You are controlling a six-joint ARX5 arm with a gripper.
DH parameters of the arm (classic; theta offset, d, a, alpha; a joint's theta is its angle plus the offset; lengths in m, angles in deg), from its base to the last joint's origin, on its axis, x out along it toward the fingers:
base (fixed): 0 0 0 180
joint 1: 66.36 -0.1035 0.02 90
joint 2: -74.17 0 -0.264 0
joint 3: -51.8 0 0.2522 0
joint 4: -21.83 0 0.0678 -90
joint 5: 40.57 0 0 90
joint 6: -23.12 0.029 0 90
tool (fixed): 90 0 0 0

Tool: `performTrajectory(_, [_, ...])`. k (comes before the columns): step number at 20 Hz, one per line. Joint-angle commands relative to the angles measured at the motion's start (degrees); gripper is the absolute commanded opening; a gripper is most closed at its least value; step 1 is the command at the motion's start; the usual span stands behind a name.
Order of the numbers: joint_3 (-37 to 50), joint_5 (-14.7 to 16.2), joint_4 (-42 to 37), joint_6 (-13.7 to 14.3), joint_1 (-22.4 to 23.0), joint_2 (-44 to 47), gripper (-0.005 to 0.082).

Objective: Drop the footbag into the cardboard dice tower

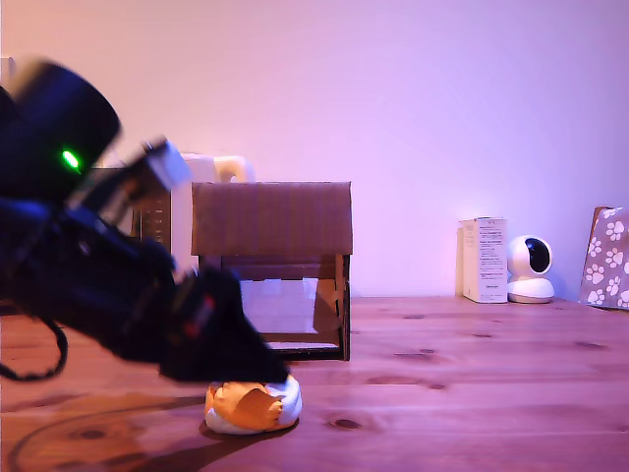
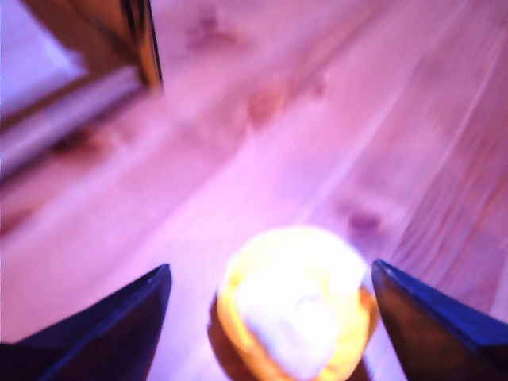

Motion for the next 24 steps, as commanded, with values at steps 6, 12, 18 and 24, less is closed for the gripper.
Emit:
performTrajectory(6, [-3.5, 0.3, 6.0, 0.3, 0.2, 0.1, 0.0208])
performTrajectory(12, [-7.8, 2.2, 20.9, 0.3, 0.3, -9.2, 0.0087])
performTrajectory(18, [-8.9, 2.2, 28.5, 0.3, 0.3, -24.6, 0.0087])
performTrajectory(24, [-9.0, -0.9, 24.5, 0.3, 0.3, -33.5, 0.0087])
